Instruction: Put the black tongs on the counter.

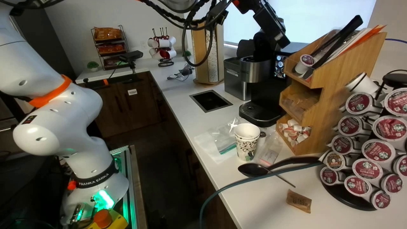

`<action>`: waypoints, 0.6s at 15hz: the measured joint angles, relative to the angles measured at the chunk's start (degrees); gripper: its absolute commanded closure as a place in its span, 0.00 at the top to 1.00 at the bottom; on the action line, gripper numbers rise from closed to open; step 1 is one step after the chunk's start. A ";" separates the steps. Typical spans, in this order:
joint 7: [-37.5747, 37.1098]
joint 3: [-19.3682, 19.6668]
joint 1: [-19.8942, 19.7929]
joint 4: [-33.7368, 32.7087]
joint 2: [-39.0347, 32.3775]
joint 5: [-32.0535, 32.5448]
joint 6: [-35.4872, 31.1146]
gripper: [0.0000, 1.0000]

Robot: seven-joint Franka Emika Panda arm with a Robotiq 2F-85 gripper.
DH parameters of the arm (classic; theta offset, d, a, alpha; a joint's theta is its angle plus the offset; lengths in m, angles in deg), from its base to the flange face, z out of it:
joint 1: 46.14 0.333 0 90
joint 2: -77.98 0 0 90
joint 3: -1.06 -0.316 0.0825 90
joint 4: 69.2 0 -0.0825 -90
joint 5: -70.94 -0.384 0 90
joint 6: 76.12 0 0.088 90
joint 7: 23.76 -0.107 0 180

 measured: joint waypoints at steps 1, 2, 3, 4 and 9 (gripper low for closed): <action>0.01 0.06 0.08 -0.03 0.00 0.00 0.00 1.00; 0.01 0.16 0.12 -0.14 -0.08 0.05 -0.48 1.00; 0.07 0.31 0.12 -0.49 -0.34 0.28 -1.76 1.00; 0.38 0.45 0.12 -1.35 -0.92 0.51 -2.79 1.00; 8.39 2.19 4.12 -10.36 -7.93 -0.99 -2.63 1.00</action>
